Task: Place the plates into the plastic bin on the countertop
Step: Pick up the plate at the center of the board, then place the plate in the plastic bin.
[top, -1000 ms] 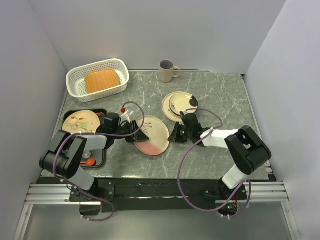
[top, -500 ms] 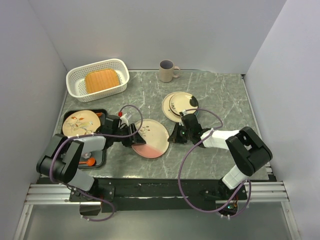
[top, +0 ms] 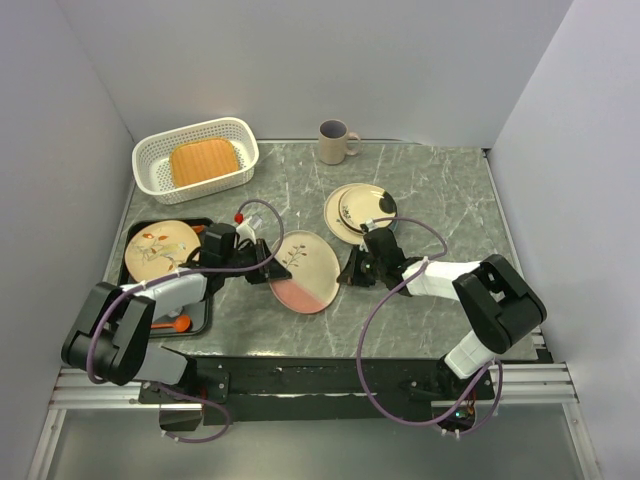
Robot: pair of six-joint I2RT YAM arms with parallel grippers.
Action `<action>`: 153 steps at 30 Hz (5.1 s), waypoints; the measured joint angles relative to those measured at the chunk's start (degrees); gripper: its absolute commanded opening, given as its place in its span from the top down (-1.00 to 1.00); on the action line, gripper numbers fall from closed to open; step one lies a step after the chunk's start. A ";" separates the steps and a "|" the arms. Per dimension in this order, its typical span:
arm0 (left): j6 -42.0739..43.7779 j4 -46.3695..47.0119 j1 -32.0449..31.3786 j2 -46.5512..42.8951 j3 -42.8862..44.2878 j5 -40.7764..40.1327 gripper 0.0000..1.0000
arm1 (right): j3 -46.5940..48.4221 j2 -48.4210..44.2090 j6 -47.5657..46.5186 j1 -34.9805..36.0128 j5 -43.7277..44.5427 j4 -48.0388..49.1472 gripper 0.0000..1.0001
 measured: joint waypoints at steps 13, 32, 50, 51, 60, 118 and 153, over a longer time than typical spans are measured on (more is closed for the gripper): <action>0.59 -2.16 -0.28 -1.90 0.00 -1.31 0.99 | -0.72 -0.66 0.24 0.11 -1.25 0.76 0.30; -0.04 0.37 -0.26 0.44 0.52 -0.72 0.99 | 0.09 -4.15 -1.22 0.22 -2.47 -0.92 -0.77; -0.52 0.31 -0.20 -0.42 0.70 -2.64 0.99 | -2.84 -9.20 -1.22 0.24 -0.59 -2.89 -1.00; -0.57 0.17 -0.15 -0.42 0.96 -2.93 0.99 | -3.52 -10.58 -1.22 0.24 -0.15 -3.17 -1.00; 0.00 -2.69 3.34 -2.10 2.89 -6.91 0.99 | -4.33 -13.18 -1.66 0.24 1.46 -5.01 -1.00; -7.58 -10.60 29.11 -8.98 16.13 -6.56 0.99 | -6.47 -8.26 0.55 2.82 -0.90 3.52 -1.00; -20.98 2.16 31.39 12.04 30.36 -6.12 0.99 | -4.87 -8.09 0.52 3.34 -2.89 1.90 -1.00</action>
